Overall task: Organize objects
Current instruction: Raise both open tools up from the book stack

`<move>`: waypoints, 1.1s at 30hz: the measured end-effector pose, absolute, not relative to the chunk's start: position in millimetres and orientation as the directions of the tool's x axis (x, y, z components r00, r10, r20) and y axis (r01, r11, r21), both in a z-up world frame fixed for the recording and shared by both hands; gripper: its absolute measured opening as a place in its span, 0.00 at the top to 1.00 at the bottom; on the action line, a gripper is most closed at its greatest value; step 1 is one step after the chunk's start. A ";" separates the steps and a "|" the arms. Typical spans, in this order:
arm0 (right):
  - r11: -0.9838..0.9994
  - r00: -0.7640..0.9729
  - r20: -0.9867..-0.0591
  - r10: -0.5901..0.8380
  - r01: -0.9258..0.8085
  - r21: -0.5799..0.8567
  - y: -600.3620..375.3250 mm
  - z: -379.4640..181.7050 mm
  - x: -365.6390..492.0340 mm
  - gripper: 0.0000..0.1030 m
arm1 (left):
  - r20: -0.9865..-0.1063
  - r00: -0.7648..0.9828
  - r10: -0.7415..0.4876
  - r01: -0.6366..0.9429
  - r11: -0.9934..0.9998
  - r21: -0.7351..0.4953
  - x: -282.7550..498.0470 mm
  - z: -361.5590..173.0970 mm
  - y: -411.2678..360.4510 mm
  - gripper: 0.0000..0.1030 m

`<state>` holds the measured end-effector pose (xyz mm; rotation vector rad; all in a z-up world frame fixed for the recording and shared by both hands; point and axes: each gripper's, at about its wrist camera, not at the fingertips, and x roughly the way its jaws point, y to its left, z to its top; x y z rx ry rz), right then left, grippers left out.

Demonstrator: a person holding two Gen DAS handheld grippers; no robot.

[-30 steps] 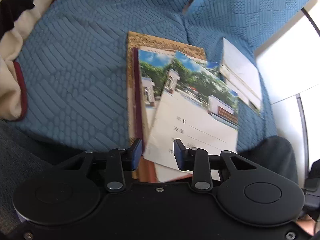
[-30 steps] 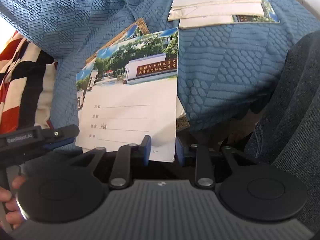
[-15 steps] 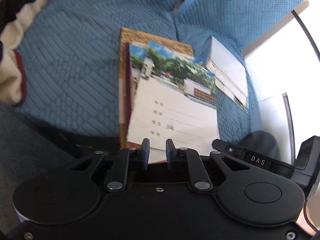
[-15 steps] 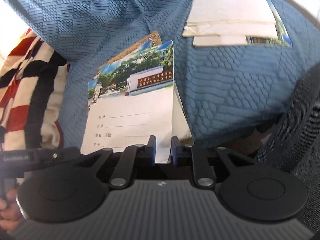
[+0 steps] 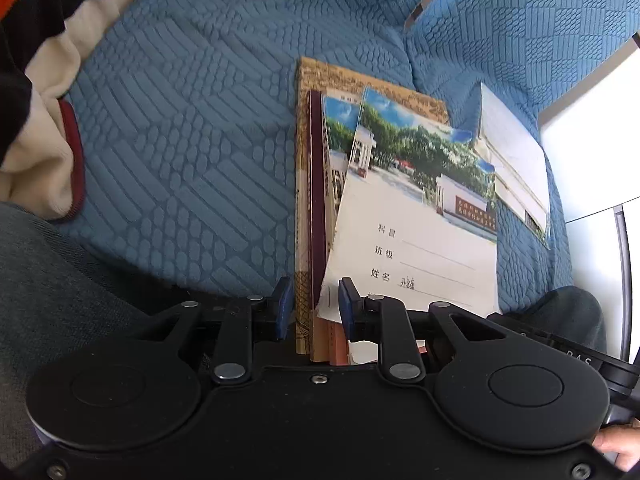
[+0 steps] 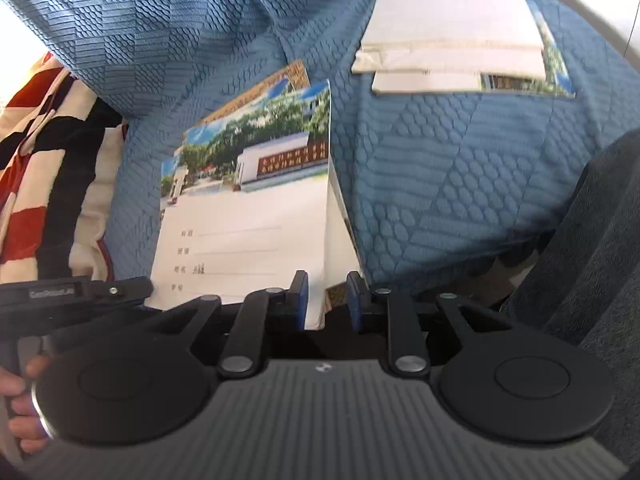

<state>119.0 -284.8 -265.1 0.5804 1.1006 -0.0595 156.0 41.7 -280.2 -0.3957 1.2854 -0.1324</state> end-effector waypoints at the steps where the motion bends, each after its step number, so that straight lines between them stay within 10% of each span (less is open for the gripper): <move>1: 0.851 0.460 -0.855 0.238 0.325 0.412 -283.8 -267.4 119.3 0.76 | -0.905 0.283 -0.317 -0.119 0.925 -0.362 155.7 -281.6 41.1 0.79; 18: 0.874 0.464 -0.850 0.249 0.269 0.403 -280.5 -271.3 125.3 0.76 | -0.878 0.292 -0.380 -0.086 0.904 -0.420 137.1 -262.6 31.4 0.95; 33: 0.904 0.532 -0.818 0.216 0.207 0.373 -287.4 -233.2 120.7 0.76 | -0.840 0.425 -0.338 -0.097 0.906 -0.413 127.5 -208.6 45.3 0.83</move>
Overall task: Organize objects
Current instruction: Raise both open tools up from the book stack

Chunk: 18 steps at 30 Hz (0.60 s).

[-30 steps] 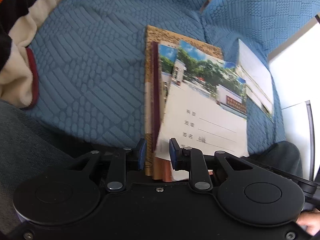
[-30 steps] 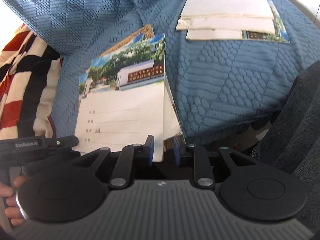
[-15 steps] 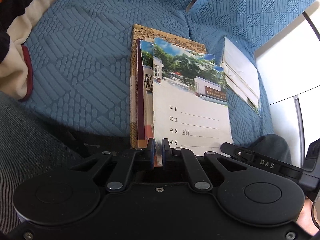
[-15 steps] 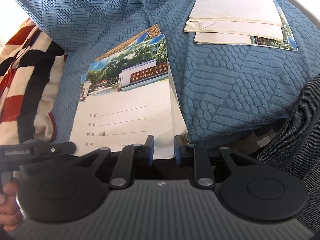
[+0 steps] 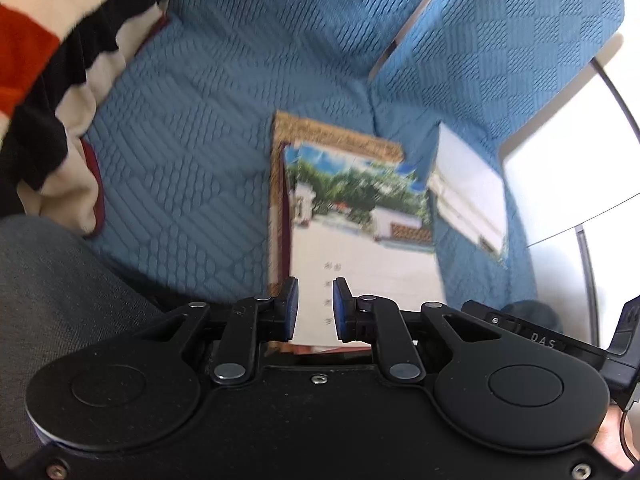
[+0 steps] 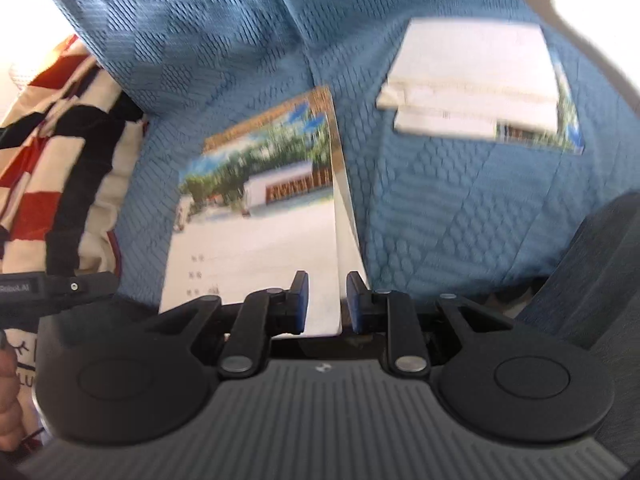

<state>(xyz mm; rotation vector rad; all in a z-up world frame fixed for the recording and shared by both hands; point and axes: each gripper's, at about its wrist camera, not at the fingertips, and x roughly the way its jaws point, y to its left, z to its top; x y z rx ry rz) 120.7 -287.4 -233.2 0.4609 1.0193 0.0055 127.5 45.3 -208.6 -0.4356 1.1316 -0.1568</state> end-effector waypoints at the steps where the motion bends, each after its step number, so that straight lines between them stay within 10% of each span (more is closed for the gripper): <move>1: 0.905 0.550 -0.808 0.211 0.202 0.374 -289.7 -225.8 119.2 0.76 | -0.832 0.437 -0.340 -0.091 0.904 -0.417 126.3 -202.7 44.1 0.82; 18: 0.916 0.729 -0.665 0.165 0.137 0.377 -316.5 -147.5 67.9 0.76 | -0.710 0.581 -0.397 0.022 0.880 -0.474 111.2 -135.4 -2.8 0.70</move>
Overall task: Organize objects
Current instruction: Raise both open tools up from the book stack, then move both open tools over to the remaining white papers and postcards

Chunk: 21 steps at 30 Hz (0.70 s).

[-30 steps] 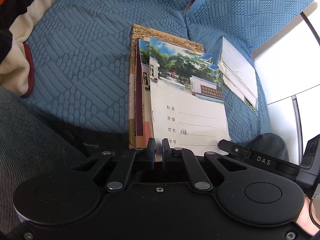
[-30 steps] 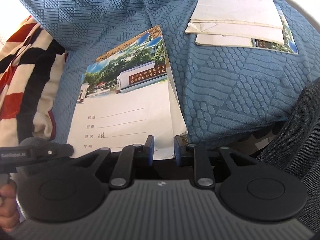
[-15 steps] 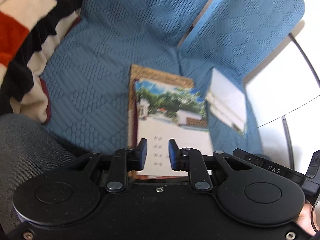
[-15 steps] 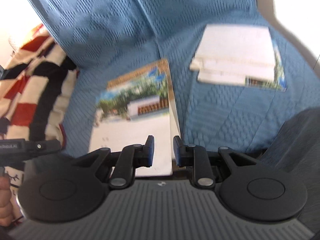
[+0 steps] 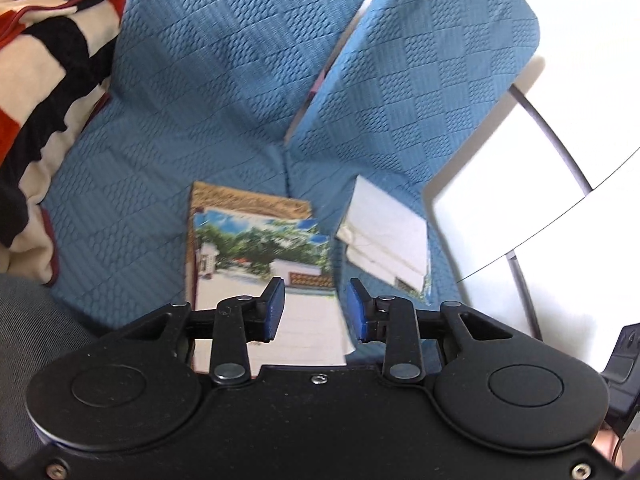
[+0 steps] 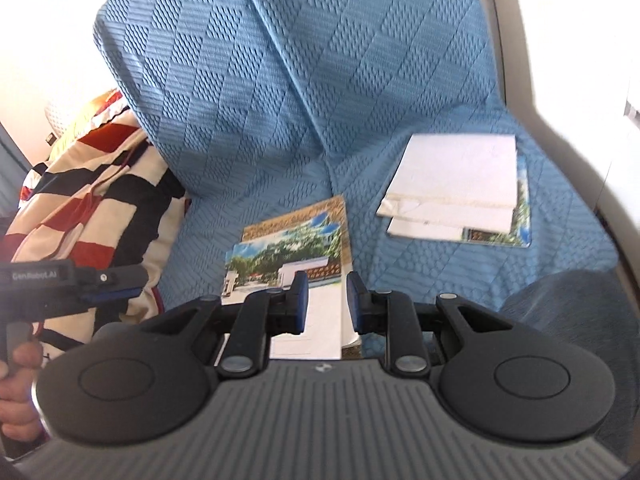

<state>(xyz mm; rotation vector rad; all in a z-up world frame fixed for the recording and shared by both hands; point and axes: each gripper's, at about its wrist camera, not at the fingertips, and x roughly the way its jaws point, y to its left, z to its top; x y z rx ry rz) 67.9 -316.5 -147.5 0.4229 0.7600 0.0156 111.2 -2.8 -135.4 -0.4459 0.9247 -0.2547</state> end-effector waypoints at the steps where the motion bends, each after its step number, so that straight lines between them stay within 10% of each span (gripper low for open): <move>1: 0.918 0.736 -0.660 0.154 0.140 0.370 -318.6 -146.5 65.4 0.76 | -0.708 0.585 -0.396 0.023 0.880 -0.474 111.8 -134.7 -6.1 0.70; 21: 0.933 0.759 -0.649 0.049 0.196 0.300 -352.9 -159.2 43.1 0.76 | -0.700 0.585 -0.409 0.110 0.896 -0.431 133.2 -138.6 -81.5 0.69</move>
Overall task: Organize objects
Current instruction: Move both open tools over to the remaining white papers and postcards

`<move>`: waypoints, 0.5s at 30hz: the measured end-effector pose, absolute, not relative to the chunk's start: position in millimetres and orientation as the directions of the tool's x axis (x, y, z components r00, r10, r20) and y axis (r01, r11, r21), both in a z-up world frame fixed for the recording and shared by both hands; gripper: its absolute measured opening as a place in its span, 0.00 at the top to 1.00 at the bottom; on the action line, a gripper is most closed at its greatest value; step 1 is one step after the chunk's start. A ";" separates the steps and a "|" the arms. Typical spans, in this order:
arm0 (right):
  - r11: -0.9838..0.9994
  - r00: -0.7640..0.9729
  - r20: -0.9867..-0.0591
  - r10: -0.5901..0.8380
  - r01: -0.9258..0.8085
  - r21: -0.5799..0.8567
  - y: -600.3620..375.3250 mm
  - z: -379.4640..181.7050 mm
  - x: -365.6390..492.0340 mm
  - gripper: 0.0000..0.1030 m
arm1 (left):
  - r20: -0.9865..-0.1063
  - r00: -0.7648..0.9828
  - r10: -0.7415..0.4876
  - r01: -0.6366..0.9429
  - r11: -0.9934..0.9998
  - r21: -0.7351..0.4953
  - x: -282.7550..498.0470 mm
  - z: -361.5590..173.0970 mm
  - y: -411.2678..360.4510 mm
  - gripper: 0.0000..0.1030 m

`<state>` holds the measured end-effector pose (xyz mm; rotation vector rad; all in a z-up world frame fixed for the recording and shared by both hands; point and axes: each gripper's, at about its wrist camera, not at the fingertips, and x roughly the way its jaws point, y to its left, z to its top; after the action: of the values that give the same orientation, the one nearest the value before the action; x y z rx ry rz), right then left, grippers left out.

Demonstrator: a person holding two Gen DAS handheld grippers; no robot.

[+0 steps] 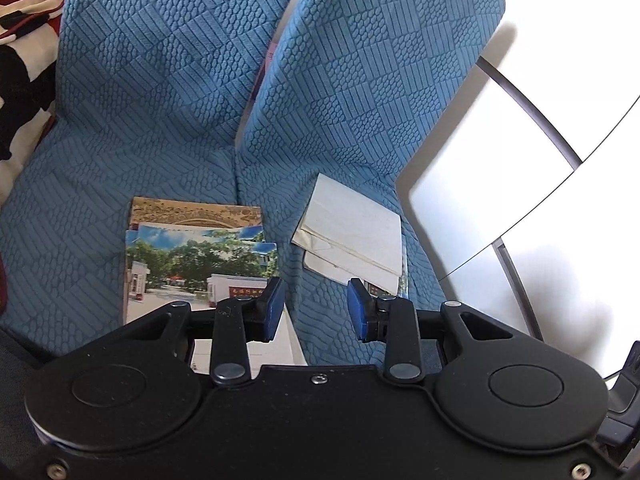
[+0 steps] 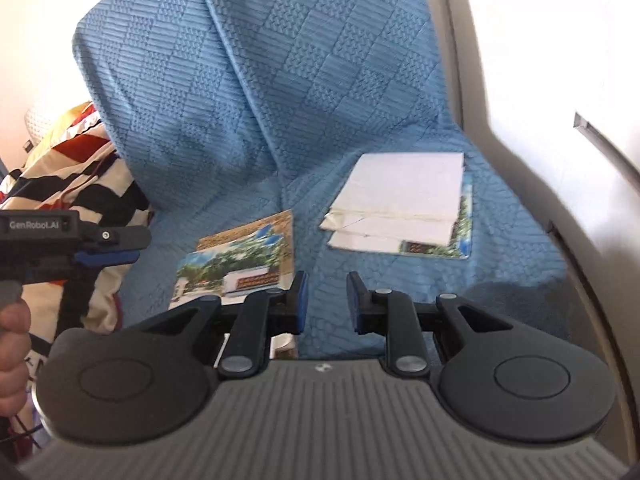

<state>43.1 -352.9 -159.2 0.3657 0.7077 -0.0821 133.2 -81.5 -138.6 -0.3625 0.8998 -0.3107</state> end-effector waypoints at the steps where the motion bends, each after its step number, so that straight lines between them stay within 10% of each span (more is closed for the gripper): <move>1: 0.935 0.761 -0.648 0.036 0.203 0.290 -356.2 -159.9 43.5 0.76 | -0.701 0.584 -0.409 0.113 0.896 -0.428 135.4 -140.1 -85.8 0.69; 15: 0.909 0.765 -0.643 -0.042 0.296 0.293 -405.1 -187.9 54.1 0.76 | -0.718 0.574 -0.394 0.122 0.908 -0.401 163.1 -164.9 -131.1 0.67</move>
<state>54.1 -405.1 -187.9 0.3951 0.6788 -0.1886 163.1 -131.1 -164.9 -0.3248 0.9130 -0.3080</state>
